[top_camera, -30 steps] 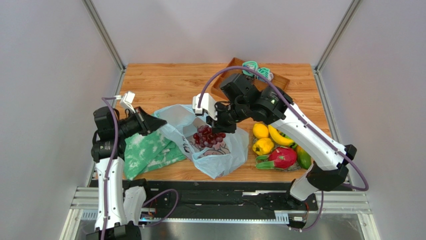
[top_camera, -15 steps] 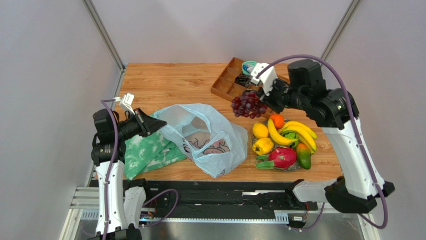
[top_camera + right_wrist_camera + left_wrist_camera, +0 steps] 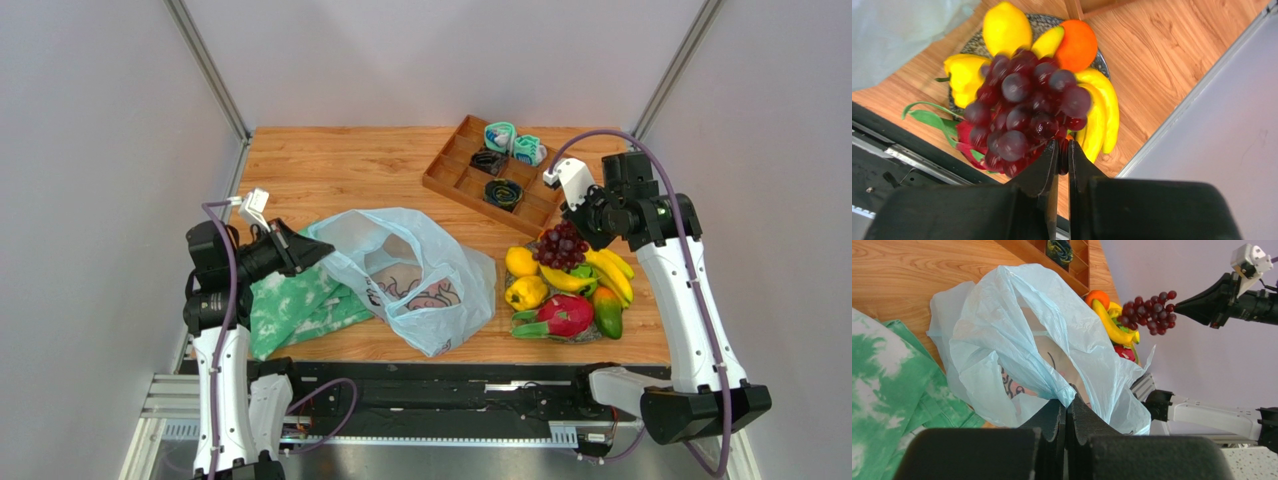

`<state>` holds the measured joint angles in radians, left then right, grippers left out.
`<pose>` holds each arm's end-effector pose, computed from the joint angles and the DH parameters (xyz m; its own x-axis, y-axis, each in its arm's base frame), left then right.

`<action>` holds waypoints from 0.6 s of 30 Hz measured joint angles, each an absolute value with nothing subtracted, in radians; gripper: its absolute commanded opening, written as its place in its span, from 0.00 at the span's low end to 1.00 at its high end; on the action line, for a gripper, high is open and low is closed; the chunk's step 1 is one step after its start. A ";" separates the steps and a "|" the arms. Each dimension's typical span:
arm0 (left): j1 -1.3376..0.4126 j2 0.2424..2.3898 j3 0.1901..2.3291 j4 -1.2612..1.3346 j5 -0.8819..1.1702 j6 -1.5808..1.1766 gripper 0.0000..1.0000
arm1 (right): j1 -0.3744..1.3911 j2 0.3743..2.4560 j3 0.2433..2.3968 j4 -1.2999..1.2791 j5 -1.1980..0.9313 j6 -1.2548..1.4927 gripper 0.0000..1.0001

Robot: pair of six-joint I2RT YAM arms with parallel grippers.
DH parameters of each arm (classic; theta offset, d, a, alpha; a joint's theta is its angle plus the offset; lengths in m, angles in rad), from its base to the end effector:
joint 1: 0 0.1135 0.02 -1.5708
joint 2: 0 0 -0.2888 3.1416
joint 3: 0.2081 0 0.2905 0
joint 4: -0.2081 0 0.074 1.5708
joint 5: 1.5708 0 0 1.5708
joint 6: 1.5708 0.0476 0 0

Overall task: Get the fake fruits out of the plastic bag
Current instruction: Place the fake fruit on the plate.

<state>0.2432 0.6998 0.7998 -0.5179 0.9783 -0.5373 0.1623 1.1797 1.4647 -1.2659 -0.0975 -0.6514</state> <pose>0.1724 0.0021 0.3468 -0.6462 -0.4548 -0.6129 0.3150 0.5725 -0.7570 0.2295 0.0423 0.4171 -0.5223 -0.6970 -0.4914 -0.6676 0.6927 -0.2729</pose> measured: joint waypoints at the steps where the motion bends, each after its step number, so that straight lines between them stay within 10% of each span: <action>1: 0.243 0.695 0.797 -0.519 0.979 -0.537 0.00 | 0.152 1.185 1.457 -1.259 -0.094 -0.651 0.00; 18: 0.243 0.667 0.767 -0.546 0.982 -0.525 0.00 | 0.101 1.238 1.247 -1.177 -0.094 -0.587 0.01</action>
<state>0.2432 0.6666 0.7673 -0.5457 0.9817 -0.5255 0.1013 1.2381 1.2469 -1.1770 -0.0940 -0.5869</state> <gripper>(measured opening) 0.008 0.094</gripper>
